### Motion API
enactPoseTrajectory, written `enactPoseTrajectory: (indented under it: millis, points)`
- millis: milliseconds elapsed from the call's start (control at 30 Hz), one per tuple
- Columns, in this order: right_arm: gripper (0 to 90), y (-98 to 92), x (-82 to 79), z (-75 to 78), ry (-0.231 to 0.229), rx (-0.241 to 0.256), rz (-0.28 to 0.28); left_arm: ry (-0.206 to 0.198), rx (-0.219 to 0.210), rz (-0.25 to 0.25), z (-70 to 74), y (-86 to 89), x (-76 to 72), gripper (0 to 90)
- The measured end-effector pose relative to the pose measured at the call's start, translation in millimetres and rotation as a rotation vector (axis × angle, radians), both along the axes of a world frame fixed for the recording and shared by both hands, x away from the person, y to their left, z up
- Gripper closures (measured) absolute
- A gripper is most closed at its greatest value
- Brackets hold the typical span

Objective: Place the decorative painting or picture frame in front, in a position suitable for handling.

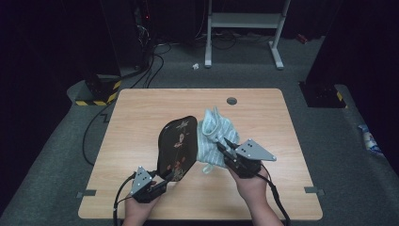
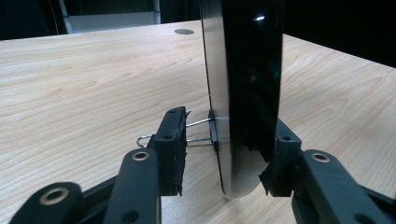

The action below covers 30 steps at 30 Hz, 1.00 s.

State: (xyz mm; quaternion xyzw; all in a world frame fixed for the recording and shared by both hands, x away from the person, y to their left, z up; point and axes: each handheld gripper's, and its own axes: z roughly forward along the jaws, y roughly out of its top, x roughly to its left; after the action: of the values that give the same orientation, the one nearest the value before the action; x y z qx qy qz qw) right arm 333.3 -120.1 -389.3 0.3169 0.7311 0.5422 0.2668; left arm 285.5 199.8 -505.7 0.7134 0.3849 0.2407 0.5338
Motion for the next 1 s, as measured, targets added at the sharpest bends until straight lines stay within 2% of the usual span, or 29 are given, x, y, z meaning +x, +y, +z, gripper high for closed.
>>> enactPoseTrajectory:
  millis: [233, 367, 467, 567, 667, 800, 1000]
  points:
    - [75.5, 27.9, 7.8, 16.9, -0.051, 0.032, 0.044, 0.009, -0.022, -0.01, -0.4, 2.1, 3.0, 61.9]
    - [75.5, 41.8, 19.9, 20.6, -0.053, 0.031, 0.049, 0.004, -0.03, -0.023, -0.6, 1.3, 3.5, 66.2]
    - [75.5, 50.9, 32.4, 17.3, -0.036, 0.016, 0.042, -0.006, -0.036, -0.027, -0.1, 0.2, 3.8, 69.4]
    - [75.3, 58.8, 45.0, 9.2, -0.005, -0.009, 0.033, -0.024, -0.02, -0.019, 0.8, -2.4, 2.1, 76.7]
    - [75.3, 64.7, 53.9, 1.2, 0.017, -0.029, 0.027, -0.016, -0.033, -0.014, 0.6, -1.9, 2.8, 77.7]
    - [75.3, 69.3, 59.2, -3.5, 0.025, -0.038, 0.025, -0.019, -0.039, -0.011, 0.2, -2.7, 2.7, 77.9]
    - [75.4, 72.0, 60.1, -1.5, 0.014, -0.057, 0.029, -0.021, -0.034, -0.006, -0.6, -4.0, 2.2, 77.9]
